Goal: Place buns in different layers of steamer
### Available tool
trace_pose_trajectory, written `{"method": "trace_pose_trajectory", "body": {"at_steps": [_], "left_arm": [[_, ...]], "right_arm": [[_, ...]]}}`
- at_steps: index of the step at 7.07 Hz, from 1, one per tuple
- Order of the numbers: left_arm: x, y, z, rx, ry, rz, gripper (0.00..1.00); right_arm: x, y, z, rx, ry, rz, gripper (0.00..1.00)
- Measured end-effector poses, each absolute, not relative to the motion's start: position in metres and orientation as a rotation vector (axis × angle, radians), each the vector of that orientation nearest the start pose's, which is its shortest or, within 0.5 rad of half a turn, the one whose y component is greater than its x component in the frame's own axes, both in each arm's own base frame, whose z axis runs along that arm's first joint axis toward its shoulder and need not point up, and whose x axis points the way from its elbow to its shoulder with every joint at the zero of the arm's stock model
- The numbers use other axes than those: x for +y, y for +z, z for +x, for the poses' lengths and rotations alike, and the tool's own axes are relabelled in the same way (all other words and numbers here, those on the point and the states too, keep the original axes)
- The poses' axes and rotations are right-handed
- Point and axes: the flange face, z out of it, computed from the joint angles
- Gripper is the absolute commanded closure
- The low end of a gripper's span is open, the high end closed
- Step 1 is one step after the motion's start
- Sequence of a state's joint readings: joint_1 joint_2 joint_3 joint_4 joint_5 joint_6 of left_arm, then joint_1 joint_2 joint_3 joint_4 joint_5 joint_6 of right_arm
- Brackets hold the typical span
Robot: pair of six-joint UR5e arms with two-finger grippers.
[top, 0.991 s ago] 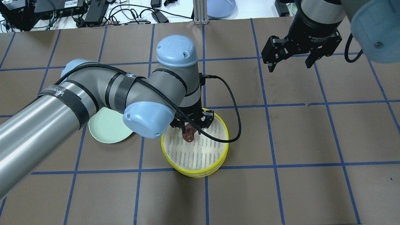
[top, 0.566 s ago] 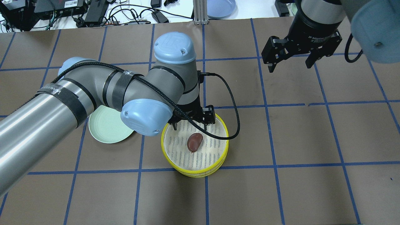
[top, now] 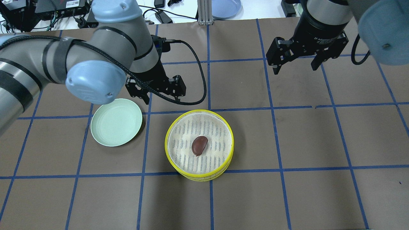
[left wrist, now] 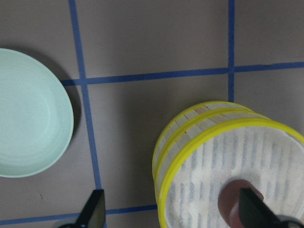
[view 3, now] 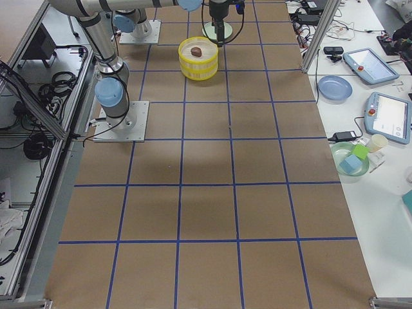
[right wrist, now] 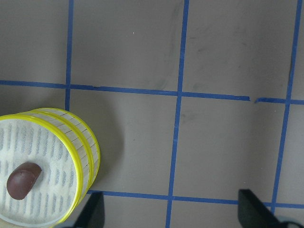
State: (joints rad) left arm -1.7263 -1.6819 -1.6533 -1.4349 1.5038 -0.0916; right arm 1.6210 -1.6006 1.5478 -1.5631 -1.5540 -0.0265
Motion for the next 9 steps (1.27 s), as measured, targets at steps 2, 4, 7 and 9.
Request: {"method": "trace_pose_trajectory", "body": {"at_steps": [2,4,7,9], "left_arm": [[-0.511,0.448,-0.167,3.206,0.099,0.072,0.00],[-0.514,0.471,-0.121,3.197,0.056,-0.016,0.00],[-0.511,0.484,-0.065,3.184,0.034,-0.097,0.00],[-0.511,0.479,-0.056,3.188,0.049,-0.097,0.00]], "right_arm": [[-0.476,0.513,0.160,3.120,-0.069,-0.121,0.00],[-0.476,0.513,0.160,3.118,-0.069,-0.122,0.00],[-0.476,0.513,0.159,3.119,-0.069,-0.121,0.00],[-0.476,0.513,0.160,3.118,-0.069,-0.120,0.00]]}}
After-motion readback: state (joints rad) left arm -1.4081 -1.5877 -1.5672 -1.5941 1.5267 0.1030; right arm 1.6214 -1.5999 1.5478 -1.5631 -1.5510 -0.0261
